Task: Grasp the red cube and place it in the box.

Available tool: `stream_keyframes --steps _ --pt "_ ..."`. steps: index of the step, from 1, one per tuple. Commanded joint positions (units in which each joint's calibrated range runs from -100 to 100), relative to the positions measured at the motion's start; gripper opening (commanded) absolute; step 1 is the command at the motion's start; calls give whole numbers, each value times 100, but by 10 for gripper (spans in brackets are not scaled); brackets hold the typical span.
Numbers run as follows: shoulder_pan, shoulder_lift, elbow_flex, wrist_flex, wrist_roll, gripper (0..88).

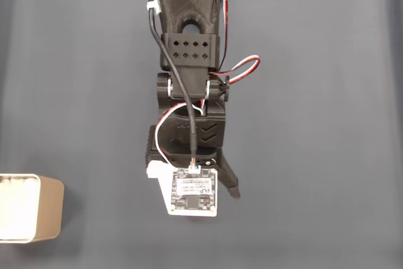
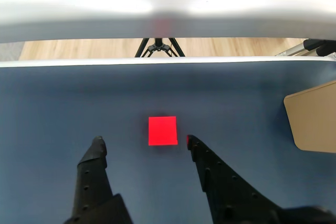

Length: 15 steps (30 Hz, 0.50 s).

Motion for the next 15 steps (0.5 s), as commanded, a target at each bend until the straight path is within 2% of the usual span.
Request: stream_keyframes --steps 1,15 --pt "67 -162 88 -298 49 362" --pt "74 3 535 -913 49 365"
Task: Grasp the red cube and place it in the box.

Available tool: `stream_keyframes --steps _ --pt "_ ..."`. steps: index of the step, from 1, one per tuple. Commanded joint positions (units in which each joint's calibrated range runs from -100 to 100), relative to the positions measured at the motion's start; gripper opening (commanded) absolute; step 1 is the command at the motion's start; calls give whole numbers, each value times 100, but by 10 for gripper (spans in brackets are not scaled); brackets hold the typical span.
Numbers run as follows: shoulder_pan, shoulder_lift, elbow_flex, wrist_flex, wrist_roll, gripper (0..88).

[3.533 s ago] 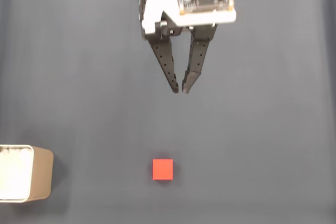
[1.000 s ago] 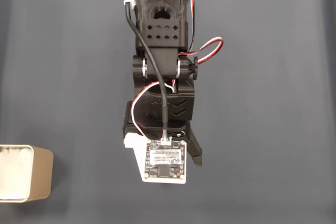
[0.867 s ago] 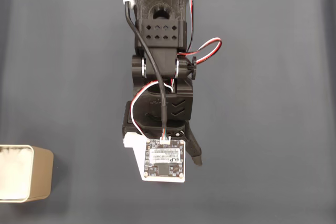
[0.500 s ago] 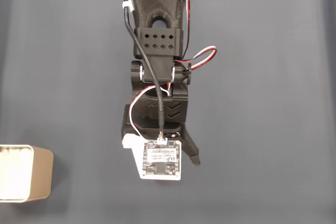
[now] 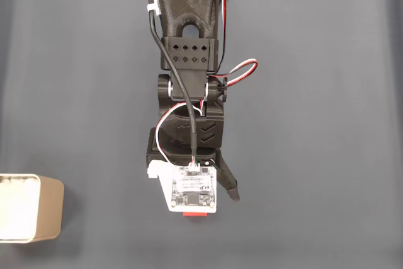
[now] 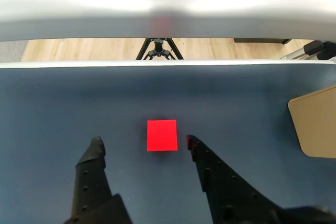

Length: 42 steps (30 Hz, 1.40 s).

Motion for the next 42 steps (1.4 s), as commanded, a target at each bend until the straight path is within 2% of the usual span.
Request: stream_keyframes --steps 1,36,42 --pt "74 -15 20 -221 20 365" --pt "124 705 175 -1140 -93 362" --pt "138 791 157 -1213 -59 326"
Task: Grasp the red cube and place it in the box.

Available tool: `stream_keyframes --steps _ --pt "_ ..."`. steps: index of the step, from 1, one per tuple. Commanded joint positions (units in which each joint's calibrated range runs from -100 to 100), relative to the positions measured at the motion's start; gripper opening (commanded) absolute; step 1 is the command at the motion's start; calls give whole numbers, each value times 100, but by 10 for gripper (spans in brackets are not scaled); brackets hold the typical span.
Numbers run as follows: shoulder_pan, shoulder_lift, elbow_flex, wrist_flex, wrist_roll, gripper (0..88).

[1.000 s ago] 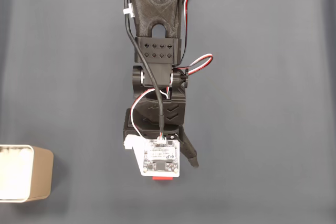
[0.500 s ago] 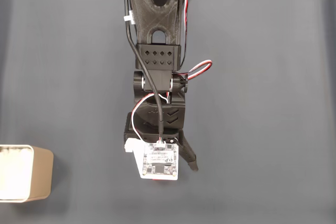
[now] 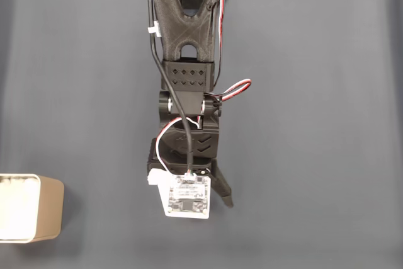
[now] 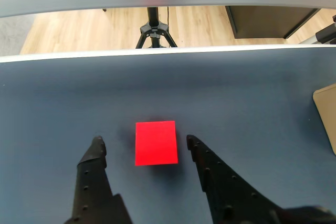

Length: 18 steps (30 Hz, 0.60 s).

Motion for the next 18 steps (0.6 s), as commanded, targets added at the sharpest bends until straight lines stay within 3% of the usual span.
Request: stream_keyframes --steps 1,18 --pt "64 -77 -114 -115 24 305" --pt "92 -34 -142 -50 254 60"
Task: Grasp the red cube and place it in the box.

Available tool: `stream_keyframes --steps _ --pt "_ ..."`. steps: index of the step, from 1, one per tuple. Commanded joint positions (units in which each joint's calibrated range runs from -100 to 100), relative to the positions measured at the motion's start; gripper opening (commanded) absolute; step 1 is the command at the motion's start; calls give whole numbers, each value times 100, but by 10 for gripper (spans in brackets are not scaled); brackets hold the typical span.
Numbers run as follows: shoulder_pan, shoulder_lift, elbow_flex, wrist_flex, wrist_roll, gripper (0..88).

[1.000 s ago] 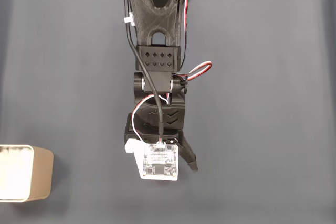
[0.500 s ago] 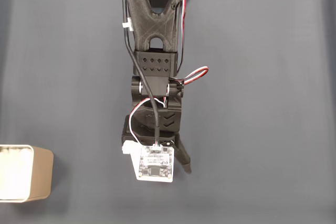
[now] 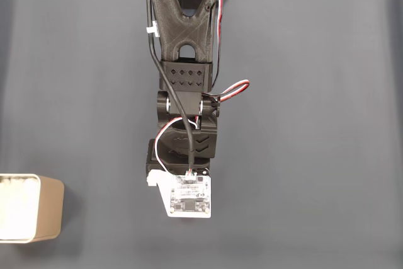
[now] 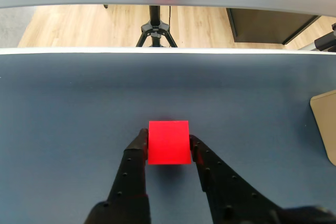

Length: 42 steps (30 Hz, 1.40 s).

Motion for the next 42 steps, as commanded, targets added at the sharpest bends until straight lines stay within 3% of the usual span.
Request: stream_keyframes --steps 1,15,42 --pt "77 -42 -142 -42 88 52" --pt "113 -190 -151 155 137 10" --pt "241 -1412 -2149 2278 -254 0"
